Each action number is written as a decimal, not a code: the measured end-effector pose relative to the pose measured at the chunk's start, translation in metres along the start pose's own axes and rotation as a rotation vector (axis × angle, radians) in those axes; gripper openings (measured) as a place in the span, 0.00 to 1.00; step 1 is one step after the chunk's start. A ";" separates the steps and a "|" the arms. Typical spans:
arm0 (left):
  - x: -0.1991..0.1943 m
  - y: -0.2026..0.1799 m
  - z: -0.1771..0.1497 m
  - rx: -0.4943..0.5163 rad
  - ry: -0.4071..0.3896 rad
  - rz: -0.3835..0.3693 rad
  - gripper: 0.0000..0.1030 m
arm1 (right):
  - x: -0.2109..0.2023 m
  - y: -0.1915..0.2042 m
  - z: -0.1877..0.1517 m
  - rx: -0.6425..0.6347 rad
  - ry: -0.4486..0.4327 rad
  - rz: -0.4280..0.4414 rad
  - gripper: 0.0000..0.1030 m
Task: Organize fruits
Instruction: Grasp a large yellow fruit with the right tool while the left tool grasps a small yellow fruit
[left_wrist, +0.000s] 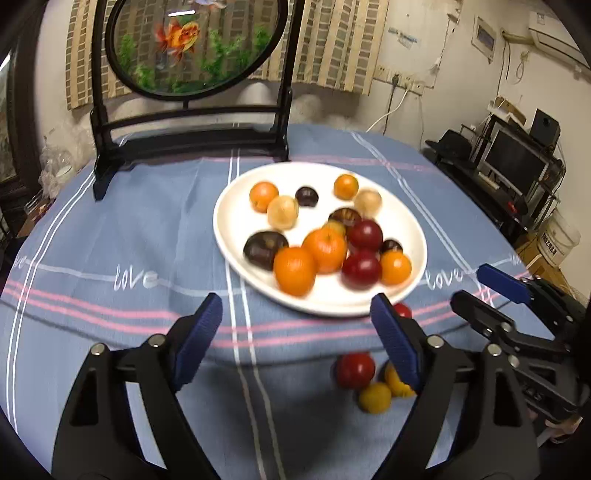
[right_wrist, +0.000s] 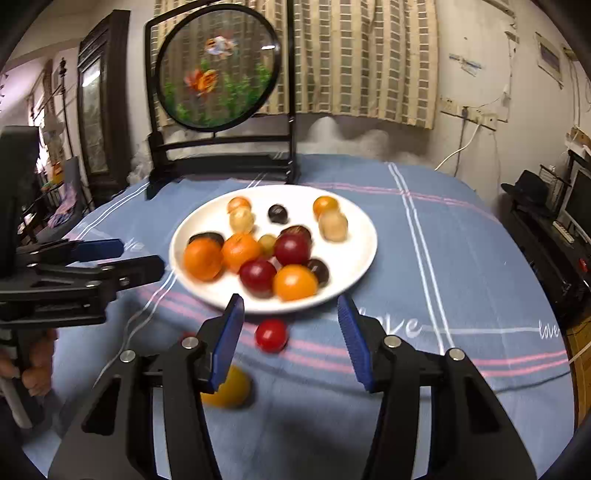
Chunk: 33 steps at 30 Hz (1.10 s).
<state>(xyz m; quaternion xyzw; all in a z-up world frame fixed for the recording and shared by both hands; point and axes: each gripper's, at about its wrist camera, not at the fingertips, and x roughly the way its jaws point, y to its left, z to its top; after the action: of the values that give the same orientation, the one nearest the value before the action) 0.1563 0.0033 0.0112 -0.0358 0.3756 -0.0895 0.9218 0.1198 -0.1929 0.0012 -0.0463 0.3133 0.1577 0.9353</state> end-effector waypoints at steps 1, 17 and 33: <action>0.000 -0.001 -0.005 -0.001 0.011 0.001 0.83 | -0.004 0.003 -0.004 -0.008 0.005 0.009 0.52; 0.000 0.018 -0.034 -0.019 0.040 0.025 0.85 | 0.017 0.045 -0.047 -0.131 0.202 0.014 0.51; 0.005 0.023 -0.036 -0.042 0.077 -0.004 0.85 | 0.037 0.034 -0.039 -0.080 0.203 0.040 0.39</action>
<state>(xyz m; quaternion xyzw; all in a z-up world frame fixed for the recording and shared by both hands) 0.1379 0.0246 -0.0213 -0.0521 0.4125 -0.0846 0.9055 0.1142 -0.1577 -0.0519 -0.0932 0.4008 0.1831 0.8929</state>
